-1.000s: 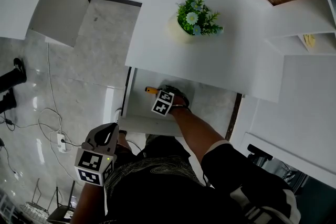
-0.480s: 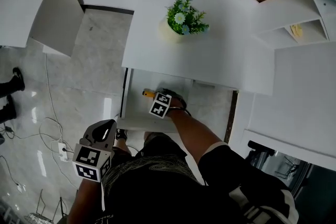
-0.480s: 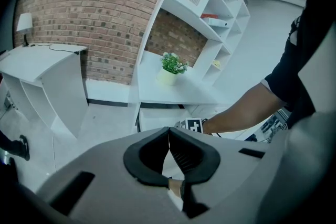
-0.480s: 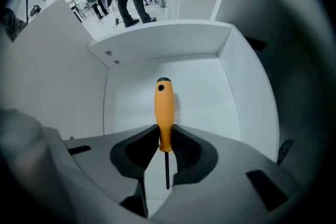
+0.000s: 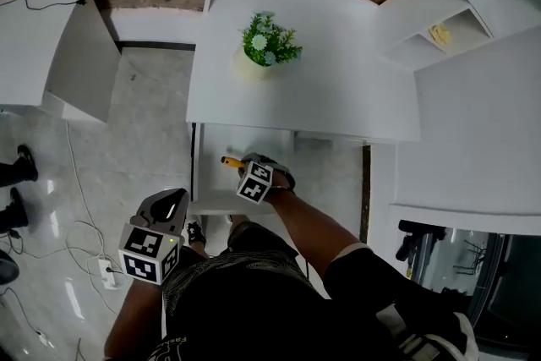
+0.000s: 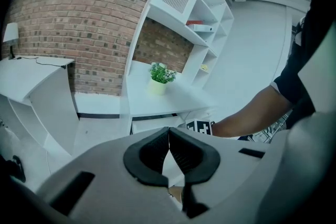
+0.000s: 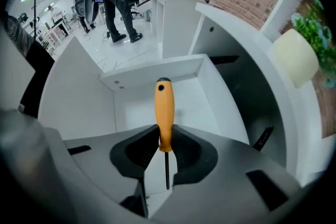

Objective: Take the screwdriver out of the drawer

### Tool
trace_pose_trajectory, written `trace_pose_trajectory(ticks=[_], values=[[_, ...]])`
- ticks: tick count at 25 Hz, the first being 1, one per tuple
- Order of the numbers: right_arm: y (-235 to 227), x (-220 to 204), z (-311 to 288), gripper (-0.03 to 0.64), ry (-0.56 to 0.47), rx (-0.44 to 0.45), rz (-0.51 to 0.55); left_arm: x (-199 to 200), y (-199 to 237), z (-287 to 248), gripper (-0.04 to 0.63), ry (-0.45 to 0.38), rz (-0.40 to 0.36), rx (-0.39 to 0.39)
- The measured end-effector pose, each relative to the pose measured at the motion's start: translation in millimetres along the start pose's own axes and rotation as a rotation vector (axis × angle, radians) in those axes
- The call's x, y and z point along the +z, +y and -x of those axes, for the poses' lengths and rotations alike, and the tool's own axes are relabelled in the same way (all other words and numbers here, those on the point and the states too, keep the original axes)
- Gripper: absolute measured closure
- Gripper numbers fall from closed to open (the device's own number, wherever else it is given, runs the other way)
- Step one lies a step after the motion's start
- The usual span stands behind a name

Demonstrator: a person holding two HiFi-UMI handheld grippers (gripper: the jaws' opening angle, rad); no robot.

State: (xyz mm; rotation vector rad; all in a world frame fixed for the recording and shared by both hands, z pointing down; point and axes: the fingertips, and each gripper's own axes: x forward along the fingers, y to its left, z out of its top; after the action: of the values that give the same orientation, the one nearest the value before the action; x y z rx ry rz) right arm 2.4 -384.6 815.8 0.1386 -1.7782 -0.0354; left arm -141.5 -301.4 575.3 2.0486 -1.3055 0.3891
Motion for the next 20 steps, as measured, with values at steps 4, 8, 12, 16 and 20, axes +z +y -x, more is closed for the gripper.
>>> trace_pose_trajectory(ticks=[4,8,12,16,20], values=[[-2,17,33,0.539,-0.075,-0.046,-0.048,11,-6,4,0.575,-0.021,-0.035,-0.034],[-6,29,65,0.538,-0.130,-0.115,-0.068,26,-11,6,0.575,-0.052,-0.069,-0.076],[0,42,98,0.539,-0.189,-0.166,-0.079,30,-19,16,0.577,-0.063,-0.107,-0.102],[6,54,132,0.538,-0.269,-0.221,-0.130,30,-27,25,0.577,-0.069,-0.142,-0.128],[19,68,167,0.538,-0.364,-0.259,-0.194,31,-35,36,0.575,-0.081,-0.171,-0.152]])
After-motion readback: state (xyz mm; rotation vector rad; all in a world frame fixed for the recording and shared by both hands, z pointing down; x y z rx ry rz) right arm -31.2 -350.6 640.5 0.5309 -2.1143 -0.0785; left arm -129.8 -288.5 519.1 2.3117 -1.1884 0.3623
